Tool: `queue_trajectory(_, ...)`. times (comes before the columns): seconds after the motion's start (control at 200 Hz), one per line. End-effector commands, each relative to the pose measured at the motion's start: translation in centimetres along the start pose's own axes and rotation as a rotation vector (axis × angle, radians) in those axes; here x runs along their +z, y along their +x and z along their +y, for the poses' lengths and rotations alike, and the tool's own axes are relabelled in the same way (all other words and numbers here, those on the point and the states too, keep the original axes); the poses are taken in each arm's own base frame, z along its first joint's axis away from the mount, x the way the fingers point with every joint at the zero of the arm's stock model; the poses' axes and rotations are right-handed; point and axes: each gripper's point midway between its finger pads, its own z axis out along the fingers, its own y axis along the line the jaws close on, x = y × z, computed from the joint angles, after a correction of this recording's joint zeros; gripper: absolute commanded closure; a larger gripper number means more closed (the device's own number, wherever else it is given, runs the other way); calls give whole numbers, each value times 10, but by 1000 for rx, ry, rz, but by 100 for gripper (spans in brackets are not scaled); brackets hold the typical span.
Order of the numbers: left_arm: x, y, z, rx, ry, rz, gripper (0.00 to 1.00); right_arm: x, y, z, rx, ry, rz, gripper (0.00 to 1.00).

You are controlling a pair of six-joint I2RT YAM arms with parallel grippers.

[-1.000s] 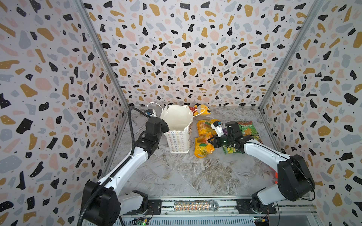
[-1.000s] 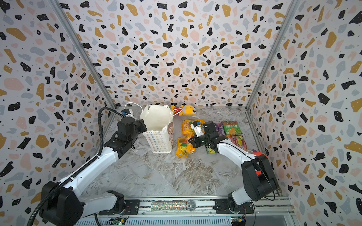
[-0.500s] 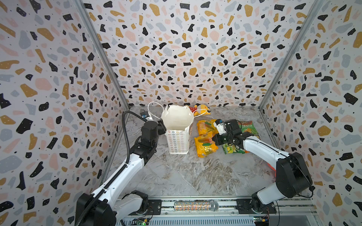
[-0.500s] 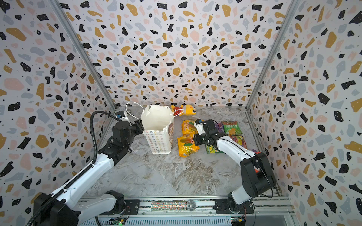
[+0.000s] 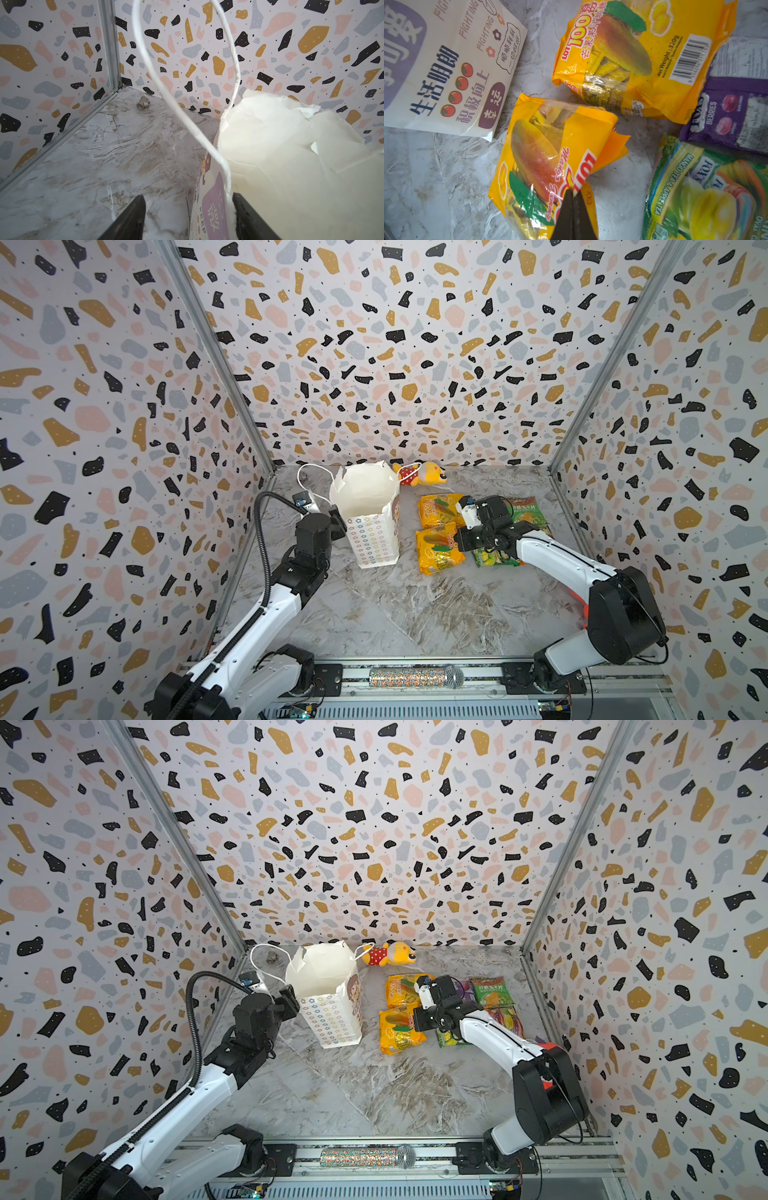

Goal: Take the snacks out of the paper bag
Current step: 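Lower the yellow pack onto the table next to the first yellow pack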

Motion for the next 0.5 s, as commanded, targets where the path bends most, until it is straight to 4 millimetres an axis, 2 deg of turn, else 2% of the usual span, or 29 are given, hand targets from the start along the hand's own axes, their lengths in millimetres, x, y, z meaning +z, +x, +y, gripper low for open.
queue_trajectory(0.0,-3,-5,2,-2,5,-31,33,-10,1,-4,19,43,-10,100)
queue_trajectory(0.19,-15,-26,-13,16,79,-62,27,-11,-1,-11,21,83,-17,90)
queue_trajectory(0.22,-17,-30,-16,21,98,-75,24,-12,-2,-11,23,83,-22,87)
queue_trajectory(0.24,-18,-34,-18,22,106,-82,16,-12,-3,-11,23,83,-24,85)
queue_trajectory(0.265,-20,-37,-20,21,115,-90,13,-12,-5,-11,29,84,-26,82)
queue_trajectory(0.345,-27,-50,-31,30,169,-110,12,-15,-11,-9,38,81,-38,73)
queue_trajectory(0.496,-39,-73,-43,31,224,-143,12,-26,-24,-14,64,128,-88,48)
